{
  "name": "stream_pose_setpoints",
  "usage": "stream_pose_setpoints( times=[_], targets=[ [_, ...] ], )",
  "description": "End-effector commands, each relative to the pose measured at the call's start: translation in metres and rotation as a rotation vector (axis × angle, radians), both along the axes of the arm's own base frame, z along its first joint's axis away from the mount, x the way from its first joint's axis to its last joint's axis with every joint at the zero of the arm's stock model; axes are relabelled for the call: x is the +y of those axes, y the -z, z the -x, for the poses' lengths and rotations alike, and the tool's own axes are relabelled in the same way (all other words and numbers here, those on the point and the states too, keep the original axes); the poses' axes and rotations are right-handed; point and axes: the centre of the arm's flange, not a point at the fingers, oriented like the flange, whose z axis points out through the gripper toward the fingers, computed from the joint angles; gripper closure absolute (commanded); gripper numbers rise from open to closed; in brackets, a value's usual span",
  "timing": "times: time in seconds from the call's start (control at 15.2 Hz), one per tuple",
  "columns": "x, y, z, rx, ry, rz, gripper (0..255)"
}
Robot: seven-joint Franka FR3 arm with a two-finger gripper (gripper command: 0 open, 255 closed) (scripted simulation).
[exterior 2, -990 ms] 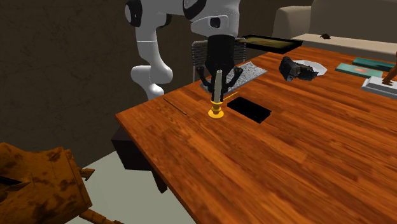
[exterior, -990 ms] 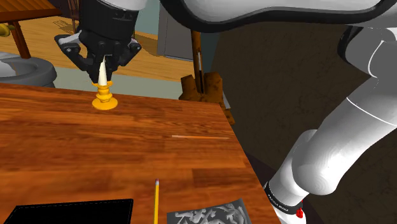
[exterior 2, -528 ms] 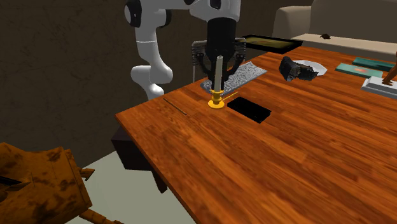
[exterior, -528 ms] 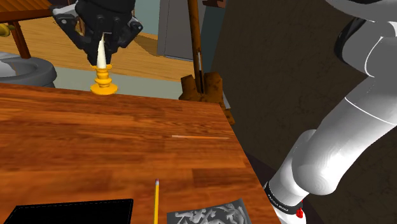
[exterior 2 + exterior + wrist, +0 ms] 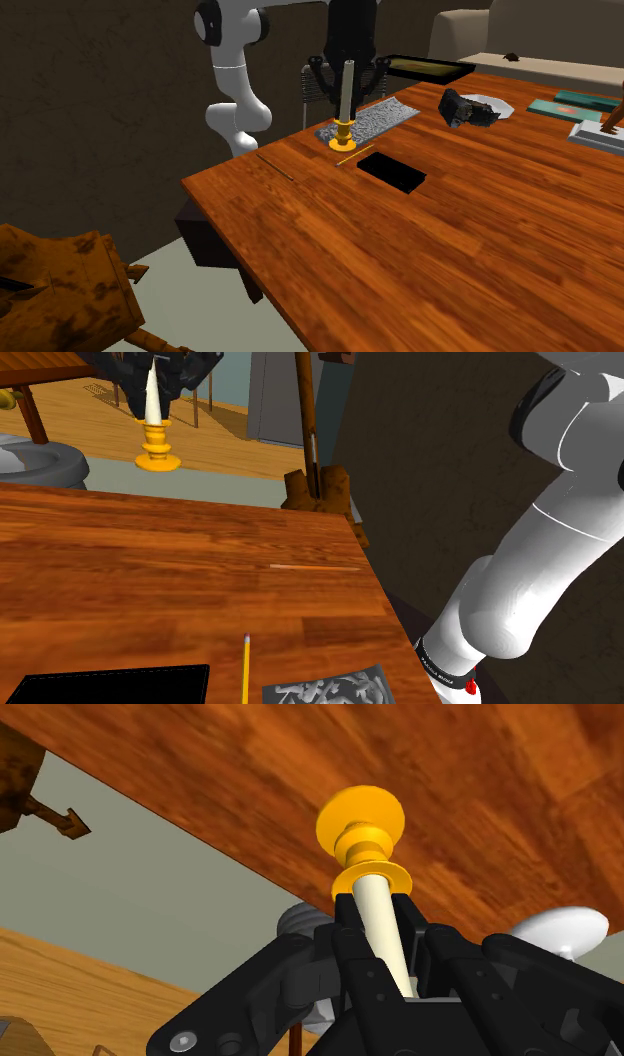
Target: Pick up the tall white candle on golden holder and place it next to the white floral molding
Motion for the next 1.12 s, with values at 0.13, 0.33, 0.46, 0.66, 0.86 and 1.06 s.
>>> stream_pose_setpoints(
  times=[0.13, 0.33, 0.46, 0.66, 0.86, 1.06],
  targets=[
    [-0.001, -0.021, 0.000, 0.000, 0.000, 0.000, 255],
    [-0.001, -0.037, 0.000, 0.000, 0.000, 0.000, 255],
    [-0.001, -0.046, 0.000, 0.000, 0.000, 0.000, 255],
    [0.025, -0.034, 0.027, 0.000, 0.000, 0.000, 255],
    [0.051, -0.022, 0.054, 0.000, 0.000, 0.000, 255],
    [0.078, -0.010, 0.081, 0.000, 0.000, 0.000, 255]
  ],
)
